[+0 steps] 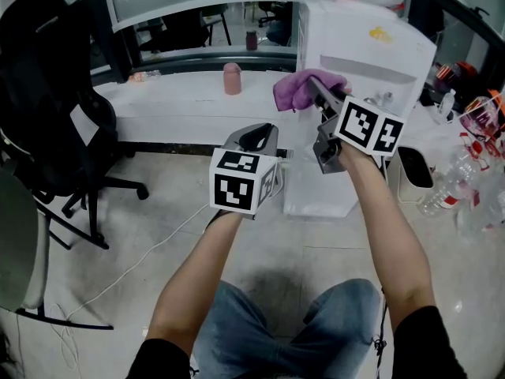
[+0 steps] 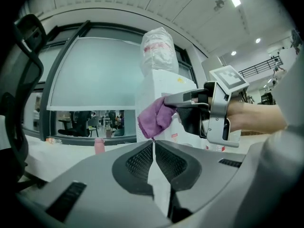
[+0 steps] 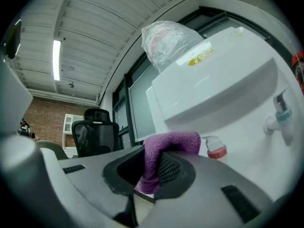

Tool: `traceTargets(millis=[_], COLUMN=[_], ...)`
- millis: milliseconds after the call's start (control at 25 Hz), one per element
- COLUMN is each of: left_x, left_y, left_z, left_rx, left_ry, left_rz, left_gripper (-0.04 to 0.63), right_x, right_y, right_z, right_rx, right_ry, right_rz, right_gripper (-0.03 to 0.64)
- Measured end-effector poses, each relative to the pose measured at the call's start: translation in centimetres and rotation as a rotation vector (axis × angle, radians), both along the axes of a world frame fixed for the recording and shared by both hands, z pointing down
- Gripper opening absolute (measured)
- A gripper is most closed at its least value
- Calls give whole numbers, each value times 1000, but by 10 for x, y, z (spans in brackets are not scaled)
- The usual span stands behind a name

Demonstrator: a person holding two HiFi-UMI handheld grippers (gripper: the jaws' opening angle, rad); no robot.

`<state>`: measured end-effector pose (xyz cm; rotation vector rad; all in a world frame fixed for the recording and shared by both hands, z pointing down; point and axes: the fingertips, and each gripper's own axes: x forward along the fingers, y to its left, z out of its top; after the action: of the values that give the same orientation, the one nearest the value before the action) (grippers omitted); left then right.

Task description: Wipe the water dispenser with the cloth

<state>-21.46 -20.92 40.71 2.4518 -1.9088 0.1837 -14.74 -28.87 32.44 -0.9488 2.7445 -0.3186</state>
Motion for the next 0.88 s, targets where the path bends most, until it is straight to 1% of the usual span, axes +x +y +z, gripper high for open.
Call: traceTargets(millis=[280, 520, 880], left_x=[0, -6, -4], left_y=[3, 4, 0], left_z=[16, 37, 77], left_rx=[-13, -36, -56], left_ry=[12, 13, 10], left_rz=[18, 12, 6], left_gripper=[37, 36, 37], right_x=[-7, -15, -21], right_y=[-1, -4, -2], right_z=[39, 90, 147], right_rx=[-33, -81, -109], right_ry=[47, 120, 181], right_rz=[25, 25, -3], right_gripper=[46, 46, 46])
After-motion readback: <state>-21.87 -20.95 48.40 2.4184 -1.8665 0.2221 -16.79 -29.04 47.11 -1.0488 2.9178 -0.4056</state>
